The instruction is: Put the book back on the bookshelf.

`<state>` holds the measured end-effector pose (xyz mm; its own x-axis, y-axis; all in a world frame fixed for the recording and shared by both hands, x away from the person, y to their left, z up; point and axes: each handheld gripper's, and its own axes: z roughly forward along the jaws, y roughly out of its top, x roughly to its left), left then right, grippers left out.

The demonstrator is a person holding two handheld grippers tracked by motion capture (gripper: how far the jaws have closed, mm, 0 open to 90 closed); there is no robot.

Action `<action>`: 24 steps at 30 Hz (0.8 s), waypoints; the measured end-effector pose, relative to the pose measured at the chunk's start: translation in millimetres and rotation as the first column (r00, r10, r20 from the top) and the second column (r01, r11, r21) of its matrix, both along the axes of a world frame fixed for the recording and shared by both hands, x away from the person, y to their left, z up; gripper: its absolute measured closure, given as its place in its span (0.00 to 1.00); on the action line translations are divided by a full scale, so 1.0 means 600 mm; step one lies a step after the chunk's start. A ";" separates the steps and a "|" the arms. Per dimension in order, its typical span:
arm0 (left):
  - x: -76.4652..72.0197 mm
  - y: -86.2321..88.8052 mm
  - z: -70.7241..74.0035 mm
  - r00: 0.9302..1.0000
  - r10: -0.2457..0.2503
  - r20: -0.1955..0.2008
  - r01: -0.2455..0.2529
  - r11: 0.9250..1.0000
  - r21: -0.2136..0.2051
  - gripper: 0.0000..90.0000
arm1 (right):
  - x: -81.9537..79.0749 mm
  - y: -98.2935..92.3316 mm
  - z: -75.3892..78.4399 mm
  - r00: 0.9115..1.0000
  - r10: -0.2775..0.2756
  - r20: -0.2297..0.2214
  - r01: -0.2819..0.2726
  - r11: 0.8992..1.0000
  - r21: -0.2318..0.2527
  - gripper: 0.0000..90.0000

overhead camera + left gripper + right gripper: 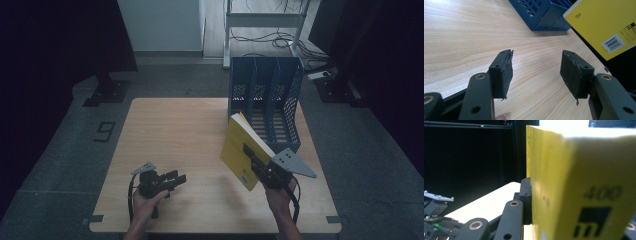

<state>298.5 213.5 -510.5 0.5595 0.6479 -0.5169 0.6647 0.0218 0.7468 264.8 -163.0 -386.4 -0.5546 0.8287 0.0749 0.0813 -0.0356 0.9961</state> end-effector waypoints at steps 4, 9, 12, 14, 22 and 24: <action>0.000 0.001 0.000 1.000 0.000 -0.002 0.000 1.000 0.001 0.47 | 0.001 -0.006 0.012 1.000 -0.008 0.013 0.008 1.000 0.006 0.83; 0.001 0.002 -0.001 1.000 0.001 -0.005 -0.001 1.000 -0.001 0.47 | 0.005 -0.011 0.025 1.000 -0.015 0.024 0.014 1.000 0.010 0.83; 0.001 0.003 -0.001 1.000 0.000 -0.008 0.000 1.000 0.001 0.47 | 0.007 -0.013 0.031 0.999 -0.020 0.029 0.019 1.000 0.010 0.83; 0.002 0.003 -0.002 1.000 0.000 -0.010 0.000 1.000 0.002 0.47 | 0.008 -0.014 0.033 0.999 -0.023 0.032 0.022 1.000 0.011 0.83; 0.002 0.003 -0.003 1.000 -0.002 -0.014 0.003 1.000 0.005 0.47 | 0.016 -0.017 0.042 0.998 -0.041 0.042 0.041 0.999 0.012 0.83; 0.003 0.004 -0.003 1.000 -0.003 -0.016 0.003 1.000 0.006 0.47 | 0.020 -0.019 0.045 0.998 -0.046 0.043 0.046 0.999 0.014 0.83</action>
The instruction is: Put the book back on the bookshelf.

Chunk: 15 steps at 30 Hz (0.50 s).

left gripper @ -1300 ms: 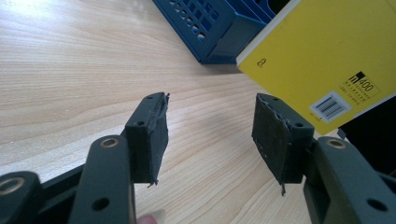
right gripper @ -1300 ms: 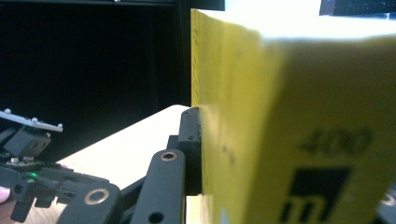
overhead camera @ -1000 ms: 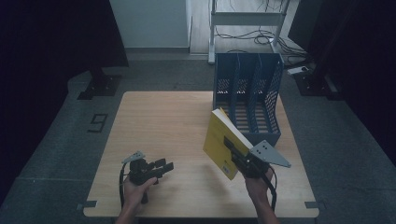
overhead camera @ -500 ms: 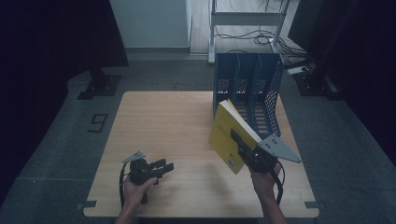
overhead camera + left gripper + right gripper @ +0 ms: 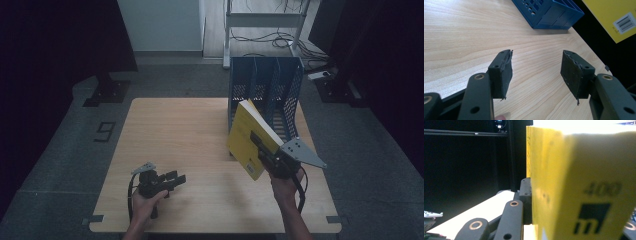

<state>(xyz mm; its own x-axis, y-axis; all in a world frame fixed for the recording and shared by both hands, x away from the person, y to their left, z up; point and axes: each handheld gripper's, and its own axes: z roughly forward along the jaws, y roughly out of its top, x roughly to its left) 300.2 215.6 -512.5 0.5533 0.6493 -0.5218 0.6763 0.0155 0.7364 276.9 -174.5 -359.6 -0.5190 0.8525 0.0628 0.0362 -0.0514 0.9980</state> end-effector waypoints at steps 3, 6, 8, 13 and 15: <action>0.001 0.001 -0.001 1.000 0.000 -0.002 0.000 1.000 0.002 0.47 | 0.003 -0.001 0.003 1.000 -0.009 0.006 0.009 1.000 0.003 0.83; 0.000 0.001 0.000 1.000 0.009 0.006 -0.009 1.000 -0.003 0.47 | 0.007 -0.004 0.011 0.999 -0.027 0.023 0.027 1.000 0.001 0.83; -0.001 0.002 0.001 1.000 0.012 0.007 -0.012 1.000 -0.007 0.47 | 0.011 -0.006 0.016 0.999 -0.034 0.026 0.035 0.999 -0.001 0.83; -0.001 0.003 0.002 1.000 0.011 0.005 -0.011 1.000 -0.008 0.47 | 0.021 -0.013 0.024 0.999 -0.046 0.022 0.046 0.999 0.007 0.83; -0.001 0.003 0.001 1.000 0.010 0.005 -0.010 1.000 -0.007 0.47 | 0.025 -0.016 0.026 0.998 -0.054 0.020 0.054 0.999 0.008 0.83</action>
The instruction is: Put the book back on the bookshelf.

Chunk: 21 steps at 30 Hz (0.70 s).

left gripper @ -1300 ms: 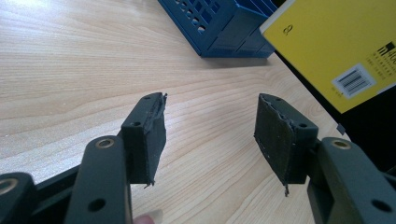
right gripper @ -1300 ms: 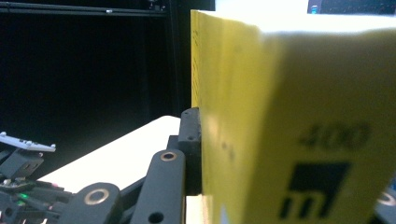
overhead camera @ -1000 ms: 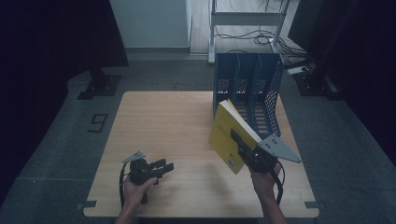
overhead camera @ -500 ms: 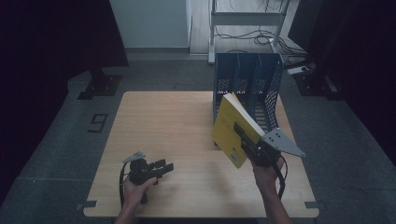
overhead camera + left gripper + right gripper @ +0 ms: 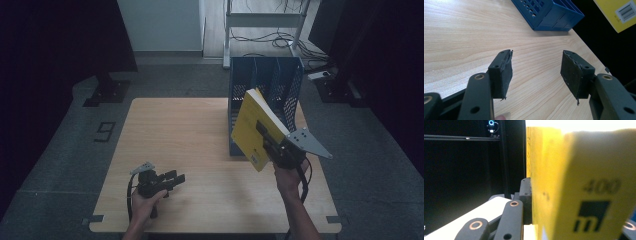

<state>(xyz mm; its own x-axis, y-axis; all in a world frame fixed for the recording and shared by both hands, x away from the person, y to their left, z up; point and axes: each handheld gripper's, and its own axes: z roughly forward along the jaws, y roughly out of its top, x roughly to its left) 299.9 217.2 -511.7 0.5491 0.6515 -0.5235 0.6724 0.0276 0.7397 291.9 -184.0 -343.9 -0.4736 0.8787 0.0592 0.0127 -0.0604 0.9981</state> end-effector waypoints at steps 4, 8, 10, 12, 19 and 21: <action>0.000 0.000 -0.001 1.000 -0.005 -0.003 0.005 1.000 0.005 0.47 | 0.008 -0.004 0.001 1.000 -0.013 -0.007 0.013 1.000 0.002 0.83; 0.000 0.000 -0.001 1.000 -0.004 -0.003 0.004 1.000 0.004 0.47 | 0.014 -0.007 0.001 1.000 -0.023 -0.011 0.023 1.000 0.003 0.83; 0.001 0.000 -0.001 1.000 -0.003 -0.004 0.003 1.000 0.003 0.47 | 0.017 -0.009 0.002 1.000 -0.027 -0.012 0.027 1.000 0.005 0.83; 0.001 -0.001 -0.001 1.000 -0.005 -0.005 0.005 1.000 0.007 0.47 | 0.020 -0.011 0.002 1.000 -0.026 -0.003 0.026 1.000 0.000 0.83; 0.000 -0.006 -0.001 1.000 -0.012 -0.009 0.012 1.000 0.025 0.46 | 0.034 -0.013 0.004 0.999 -0.047 -0.014 0.047 0.999 -0.005 0.83; 0.000 -0.005 -0.001 1.000 -0.013 -0.010 0.013 1.000 0.025 0.46 | 0.036 -0.014 0.005 0.999 -0.050 -0.014 0.049 0.999 -0.003 0.83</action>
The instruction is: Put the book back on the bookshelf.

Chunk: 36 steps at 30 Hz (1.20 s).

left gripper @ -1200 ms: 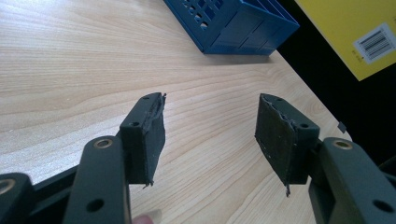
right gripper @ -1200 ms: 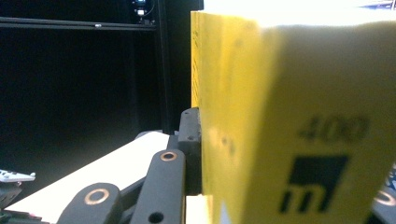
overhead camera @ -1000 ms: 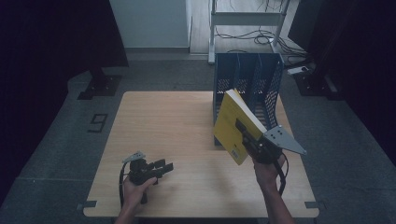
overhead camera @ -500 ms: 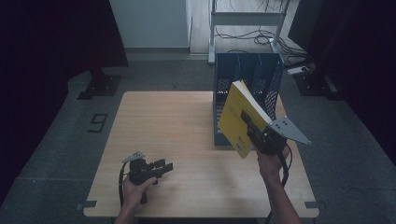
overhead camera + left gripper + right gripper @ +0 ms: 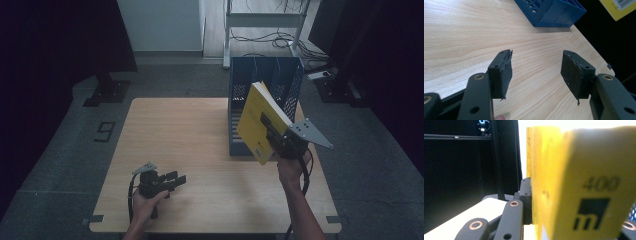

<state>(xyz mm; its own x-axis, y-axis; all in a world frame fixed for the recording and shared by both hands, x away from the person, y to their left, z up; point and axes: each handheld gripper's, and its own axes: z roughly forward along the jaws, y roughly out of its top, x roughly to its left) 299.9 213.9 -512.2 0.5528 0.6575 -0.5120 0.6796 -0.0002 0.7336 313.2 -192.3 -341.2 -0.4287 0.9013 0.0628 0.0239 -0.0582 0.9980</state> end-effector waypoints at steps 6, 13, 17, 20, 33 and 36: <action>-0.001 0.003 0.002 1.000 -0.002 0.000 0.002 1.000 -0.002 0.46 | 0.011 -0.002 0.010 1.000 -0.023 0.002 0.023 1.000 0.003 0.83; -0.001 0.001 0.002 1.000 -0.009 -0.006 0.009 1.000 0.003 0.46 | 0.026 0.001 0.015 0.999 -0.036 0.006 0.036 0.999 -0.007 0.83; -0.002 0.002 0.003 1.000 0.002 0.002 -0.002 1.000 0.001 0.46 | 0.037 0.006 0.011 0.999 -0.041 -0.008 0.041 0.999 -0.010 0.83; -0.002 0.005 0.003 1.000 0.007 0.007 -0.007 1.000 -0.001 0.46 | 0.042 0.008 0.009 0.999 -0.043 -0.013 0.043 0.999 -0.008 0.83; -0.001 0.004 0.001 1.000 0.012 0.000 -0.012 1.000 0.006 0.46 | 0.088 0.011 -0.012 0.995 -0.088 -0.047 0.087 0.996 -0.019 0.83; -0.002 0.005 0.002 1.000 0.029 0.012 -0.029 1.000 -0.002 0.47 | 0.095 0.011 -0.015 0.995 -0.088 -0.055 0.087 0.996 -0.014 0.83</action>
